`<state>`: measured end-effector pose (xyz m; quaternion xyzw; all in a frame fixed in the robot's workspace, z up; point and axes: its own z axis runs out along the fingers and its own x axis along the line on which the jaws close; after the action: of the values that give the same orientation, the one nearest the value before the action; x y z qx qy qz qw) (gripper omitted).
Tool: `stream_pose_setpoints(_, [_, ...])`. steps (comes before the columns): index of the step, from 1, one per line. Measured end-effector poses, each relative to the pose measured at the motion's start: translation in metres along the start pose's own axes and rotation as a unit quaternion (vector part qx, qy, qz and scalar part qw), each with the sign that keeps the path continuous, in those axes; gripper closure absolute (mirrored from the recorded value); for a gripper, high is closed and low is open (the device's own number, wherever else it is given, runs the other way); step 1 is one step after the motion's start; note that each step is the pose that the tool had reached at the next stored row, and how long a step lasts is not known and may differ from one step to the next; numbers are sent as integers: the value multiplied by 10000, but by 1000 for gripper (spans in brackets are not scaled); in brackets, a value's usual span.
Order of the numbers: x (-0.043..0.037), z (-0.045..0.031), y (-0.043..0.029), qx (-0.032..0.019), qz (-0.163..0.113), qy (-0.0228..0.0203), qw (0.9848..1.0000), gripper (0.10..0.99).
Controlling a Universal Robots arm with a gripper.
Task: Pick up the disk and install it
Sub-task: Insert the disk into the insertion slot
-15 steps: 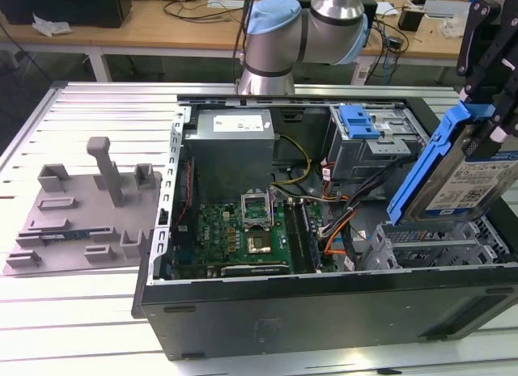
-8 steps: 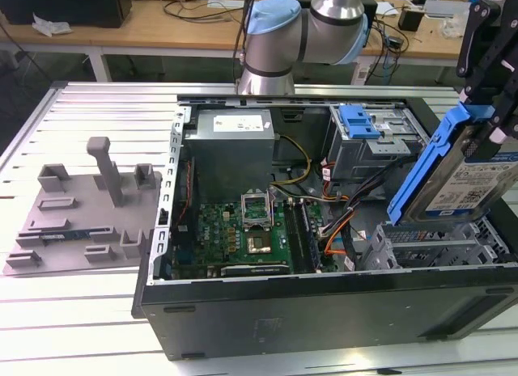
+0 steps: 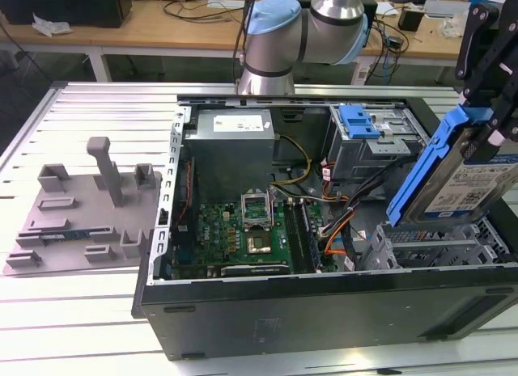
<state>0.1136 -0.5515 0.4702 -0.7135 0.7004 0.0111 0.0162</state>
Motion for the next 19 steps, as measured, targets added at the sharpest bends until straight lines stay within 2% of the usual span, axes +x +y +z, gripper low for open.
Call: stream_pose_setpoints(19, [9, 84, -21, 0, 0, 5, 10000, 718])
